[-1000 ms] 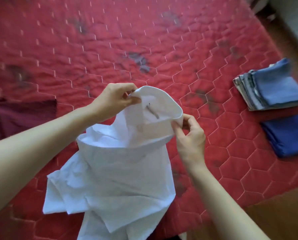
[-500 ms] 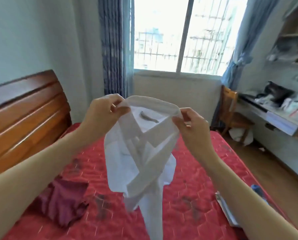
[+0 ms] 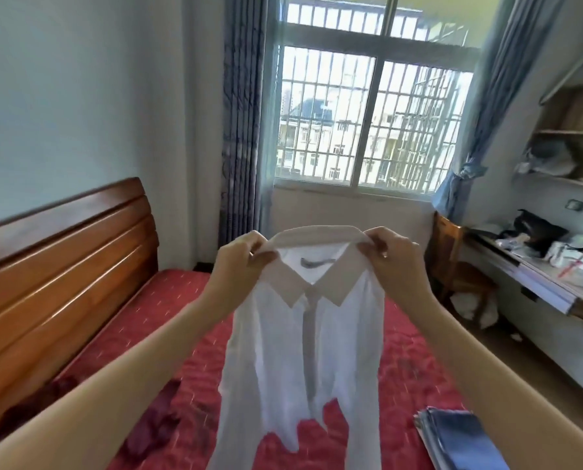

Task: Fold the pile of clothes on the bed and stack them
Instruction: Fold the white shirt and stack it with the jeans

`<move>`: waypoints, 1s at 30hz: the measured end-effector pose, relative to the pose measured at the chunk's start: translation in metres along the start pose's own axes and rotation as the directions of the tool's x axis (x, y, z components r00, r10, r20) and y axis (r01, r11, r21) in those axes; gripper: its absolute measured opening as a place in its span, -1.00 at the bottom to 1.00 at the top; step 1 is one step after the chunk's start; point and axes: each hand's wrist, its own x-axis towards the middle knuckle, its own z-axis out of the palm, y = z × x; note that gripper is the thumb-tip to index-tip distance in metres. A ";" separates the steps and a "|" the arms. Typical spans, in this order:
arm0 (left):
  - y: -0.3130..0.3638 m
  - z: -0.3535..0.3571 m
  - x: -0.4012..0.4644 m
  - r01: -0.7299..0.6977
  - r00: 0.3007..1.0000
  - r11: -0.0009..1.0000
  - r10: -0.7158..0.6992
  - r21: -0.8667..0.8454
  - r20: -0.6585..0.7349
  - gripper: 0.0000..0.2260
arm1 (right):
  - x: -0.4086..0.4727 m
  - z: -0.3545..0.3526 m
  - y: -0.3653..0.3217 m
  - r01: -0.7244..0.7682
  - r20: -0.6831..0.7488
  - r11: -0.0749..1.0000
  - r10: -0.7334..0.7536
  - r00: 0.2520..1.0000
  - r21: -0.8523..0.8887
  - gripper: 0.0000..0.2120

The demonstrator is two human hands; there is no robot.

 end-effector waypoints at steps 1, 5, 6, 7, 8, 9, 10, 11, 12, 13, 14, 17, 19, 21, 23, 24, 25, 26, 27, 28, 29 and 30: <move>0.002 -0.002 0.005 -0.017 1.000 1.000 0.017 -0.018 -0.012 -0.87 | 0.003 -0.004 0.000 -0.002 -0.019 1.000 0.002 1.000 0.005 -0.91; 0.020 -0.015 0.031 -0.068 0.997 0.997 0.070 -0.047 0.044 -0.87 | 0.023 -0.017 -0.003 -0.045 -0.001 0.999 0.045 0.999 -0.014 -0.90; 0.022 -0.018 0.035 -0.065 0.996 0.996 0.069 -0.058 0.060 -0.87 | 0.027 -0.019 -0.004 -0.065 0.004 0.998 0.065 0.998 -0.007 -0.90; 0.025 -0.020 0.039 -0.056 0.995 0.996 0.061 -0.072 0.076 -0.85 | 0.030 -0.020 -0.005 -0.093 0.017 0.996 0.093 0.996 0.008 -0.90; 0.027 -0.021 0.042 -0.043 0.995 0.995 0.051 -0.088 0.091 -0.84 | 0.031 -0.021 -0.006 -0.126 0.035 0.992 0.125 0.992 0.028 -0.89; 0.030 -0.021 0.045 -0.033 0.994 0.994 0.043 -0.102 0.100 -0.83 | 0.033 -0.021 -0.008 -0.158 0.050 0.986 0.156 0.986 0.047 -0.89; 0.033 -0.021 0.046 -0.026 0.994 0.993 0.038 -0.116 0.104 -0.82 | 0.034 -0.022 -0.011 -0.189 0.056 0.980 0.186 0.981 0.065 -0.89; 0.036 -0.021 0.048 -0.021 0.994 0.990 0.035 -0.136 0.100 -0.81 | 0.036 -0.023 -0.014 -0.216 0.051 0.972 0.212 0.976 0.090 -0.88; 0.039 -0.021 0.049 -0.014 0.996 0.986 0.029 -0.168 0.086 -0.80 | 0.038 -0.023 -0.018 -0.236 0.035 0.964 0.233 0.972 0.123 -0.87; 0.042 -0.022 0.050 -0.009 0.998 0.979 0.022 -0.204 0.063 -0.79 | 0.040 -0.024 -0.024 -0.245 0.009 0.956 0.247 0.969 0.162 -0.87; 0.046 -0.023 0.052 -0.007 0.999 0.972 0.015 -0.234 0.033 -0.79 | 0.042 -0.024 -0.031 -0.240 -0.029 0.952 0.249 0.968 0.188 -0.88; 0.056 -0.024 0.051 -0.026 0.998 0.962 0.012 -0.272 -0.056 -0.81 | 0.041 -0.023 -0.059 -0.169 -0.161 0.971 0.197 0.967 0.172 -0.89; 0.063 -0.021 0.049 -0.033 0.997 0.954 0.010 -0.297 -0.079 -0.81 | 0.035 -0.019 -0.082 -0.115 -0.200 0.978 0.150 0.968 0.174 -0.88; 0.069 -0.019 0.047 -0.015 0.998 0.942 -0.006 -0.335 -0.062 -0.81 | 0.028 -0.010 -0.098 -0.081 -0.200 0.980 0.117 0.973 0.180 -0.92; 0.071 -0.017 0.045 -0.009 0.999 0.933 -0.010 -0.360 -0.050 -0.81 | 0.023 -0.001 -0.108 -0.052 -0.200 0.984 0.086 0.976 0.170 -0.88; 0.070 -0.016 0.044 -0.006 0.999 0.925 -0.015 -0.380 -0.052 -0.82 | 0.020 0.003 -0.112 -0.039 -0.203 0.984 0.074 0.976 0.172 -0.86; 0.069 -0.016 0.044 0.003 0.998 0.911 -0.029 -0.413 -0.056 -0.82 | 0.018 0.007 -0.114 -0.024 -0.206 0.983 0.062 0.977 0.181 -0.83; 0.068 -0.017 0.043 0.016 0.997 0.893 -0.046 -0.450 -0.057 -0.83 | 0.015 0.009 -0.116 -0.006 -0.212 0.982 0.047 0.976 0.190 -0.82; 0.066 -0.018 0.042 0.025 0.997 0.878 -0.059 -0.478 -0.056 -0.83 | 0.013 0.012 -0.117 0.014 -0.217 0.981 0.029 0.976 0.195 -0.81; 0.065 -0.020 0.041 0.032 0.996 0.866 -0.067 -0.499 -0.052 -0.83 | 0.012 0.014 -0.118 0.033 -0.219 0.980 0.011 0.976 0.195 -0.81; 0.064 -0.020 0.040 0.039 0.996 0.855 -0.073 -0.516 -0.045 -0.82 | 0.010 0.016 -0.119 0.045 -0.218 0.979 -0.001 0.976 0.197 -0.81; 0.063 -0.021 0.039 0.050 0.996 0.841 -0.081 -0.538 -0.035 -0.80 | 0.009 0.018 -0.121 0.053 -0.212 0.978 -0.009 0.977 0.200 -0.80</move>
